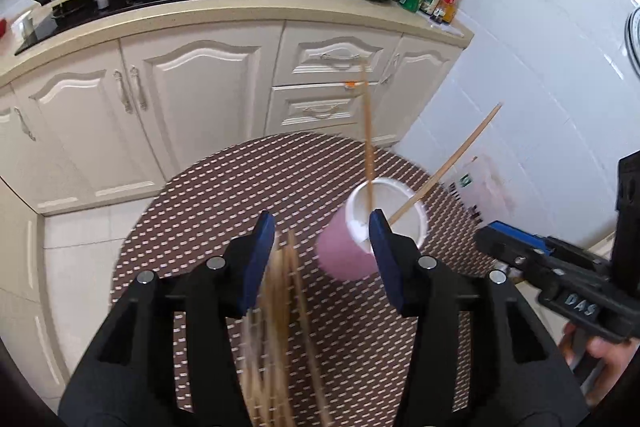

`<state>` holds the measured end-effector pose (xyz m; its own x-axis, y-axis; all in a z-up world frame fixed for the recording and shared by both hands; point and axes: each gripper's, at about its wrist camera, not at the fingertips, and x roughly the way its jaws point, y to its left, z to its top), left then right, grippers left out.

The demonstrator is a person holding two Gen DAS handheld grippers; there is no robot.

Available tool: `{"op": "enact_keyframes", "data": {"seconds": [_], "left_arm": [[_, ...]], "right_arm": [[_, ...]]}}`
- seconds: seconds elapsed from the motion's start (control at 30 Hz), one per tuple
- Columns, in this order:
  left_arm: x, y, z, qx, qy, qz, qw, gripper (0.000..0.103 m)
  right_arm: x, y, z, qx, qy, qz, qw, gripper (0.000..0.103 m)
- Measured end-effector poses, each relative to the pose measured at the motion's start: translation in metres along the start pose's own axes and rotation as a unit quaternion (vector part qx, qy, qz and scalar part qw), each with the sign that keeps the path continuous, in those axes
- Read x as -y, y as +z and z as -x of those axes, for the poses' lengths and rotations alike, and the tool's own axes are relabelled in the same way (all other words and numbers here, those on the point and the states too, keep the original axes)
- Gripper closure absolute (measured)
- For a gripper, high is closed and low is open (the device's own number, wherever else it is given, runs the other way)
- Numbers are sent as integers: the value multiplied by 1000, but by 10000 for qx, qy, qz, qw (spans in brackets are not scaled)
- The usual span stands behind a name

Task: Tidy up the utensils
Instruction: 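Move the right gripper back down to the chopstick pile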

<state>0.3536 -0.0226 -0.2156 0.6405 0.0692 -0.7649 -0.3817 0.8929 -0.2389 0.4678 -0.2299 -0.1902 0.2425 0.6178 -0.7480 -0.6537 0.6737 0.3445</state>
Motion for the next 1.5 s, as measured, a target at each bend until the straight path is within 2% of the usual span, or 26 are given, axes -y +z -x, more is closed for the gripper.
{"op": "enact_keyframes", "data": {"seconds": [0.2, 0.47, 0.67, 0.77, 0.9, 1.07, 1.2, 1.27, 1.4, 1.5], "left_arm": [[-35, -22, -9, -414, 175, 147, 9989, 52], [-65, -55, -47, -1300, 245, 286, 9908, 53], [-70, -69, -79, -1752, 173, 248, 9841, 53], [-69, -72, -91, -1857, 139, 163, 9824, 53], [-71, -75, -109, -2083, 78, 155, 9779, 64], [-74, -73, -119, -2196, -46, 202, 9754, 73], [-80, -71, -124, -2232, -161, 231, 9744, 91], [-83, -71, -125, -2225, -240, 300, 9742, 95], [-86, -69, -123, -2182, -306, 365, 9747, 96], [-94, -65, -114, -2119, -493, 518, 9747, 97]], "right_arm": [[-11, -26, -21, -347, 41, 16, 9994, 73], [-27, -53, -57, -798, -12, 84, 9968, 73], [-32, -64, -78, -1061, -86, 73, 9943, 73], [-33, -67, -85, -1141, -111, 34, 9934, 73], [-36, -69, -93, -1210, -150, -13, 9925, 73], [-41, -67, -103, -1266, -177, -79, 9918, 73], [-45, -66, -111, -1307, -189, -101, 9912, 73], [-48, -65, -115, -1336, -196, -115, 9908, 73], [-55, -63, -128, -1422, -207, -125, 9895, 73], [-63, -60, -137, -1468, -237, -69, 9889, 73]]}}
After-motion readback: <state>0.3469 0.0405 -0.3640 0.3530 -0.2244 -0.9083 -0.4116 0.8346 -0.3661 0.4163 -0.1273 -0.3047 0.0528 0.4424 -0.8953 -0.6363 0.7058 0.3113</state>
